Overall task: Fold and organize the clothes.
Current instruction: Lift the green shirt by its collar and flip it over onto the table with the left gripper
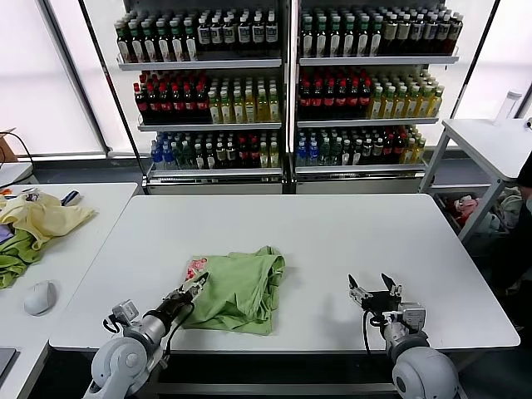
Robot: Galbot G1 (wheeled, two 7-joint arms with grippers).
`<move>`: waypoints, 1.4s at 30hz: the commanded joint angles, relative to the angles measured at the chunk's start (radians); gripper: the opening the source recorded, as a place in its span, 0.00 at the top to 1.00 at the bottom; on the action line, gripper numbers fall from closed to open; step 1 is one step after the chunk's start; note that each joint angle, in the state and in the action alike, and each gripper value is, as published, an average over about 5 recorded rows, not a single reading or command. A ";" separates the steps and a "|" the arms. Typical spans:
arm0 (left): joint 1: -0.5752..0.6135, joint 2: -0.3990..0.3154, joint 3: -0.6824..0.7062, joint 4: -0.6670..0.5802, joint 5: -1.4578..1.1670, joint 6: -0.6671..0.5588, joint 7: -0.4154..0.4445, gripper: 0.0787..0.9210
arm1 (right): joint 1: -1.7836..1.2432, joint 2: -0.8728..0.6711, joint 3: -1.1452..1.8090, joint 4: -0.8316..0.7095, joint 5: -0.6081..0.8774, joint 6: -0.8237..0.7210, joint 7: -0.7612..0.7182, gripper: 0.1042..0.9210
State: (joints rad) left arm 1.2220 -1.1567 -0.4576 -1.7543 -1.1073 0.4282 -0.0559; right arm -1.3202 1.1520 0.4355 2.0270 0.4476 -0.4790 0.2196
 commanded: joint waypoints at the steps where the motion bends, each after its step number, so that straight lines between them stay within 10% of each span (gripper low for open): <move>1: 0.002 -0.060 -0.078 0.035 -0.232 0.012 0.017 0.54 | -0.005 -0.001 0.003 0.006 0.001 0.000 0.001 0.12; 17: 0.003 -0.069 -0.198 -0.027 -0.316 0.015 -0.014 0.96 | -0.007 0.003 0.001 0.015 0.001 0.000 0.003 0.12; 32: 0.005 0.387 -0.526 -0.186 -0.065 0.081 -0.037 0.96 | 0.003 0.009 0.009 0.021 0.030 0.015 -0.003 0.12; 42: 0.013 0.255 -0.094 -0.281 0.518 0.016 -0.081 0.96 | -0.018 0.026 0.009 0.045 0.017 0.021 -0.004 0.12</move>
State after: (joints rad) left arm 1.2407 -0.8994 -0.8402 -1.9412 -1.1301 0.4887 -0.0962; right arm -1.3299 1.1722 0.4435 2.0610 0.4663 -0.4628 0.2174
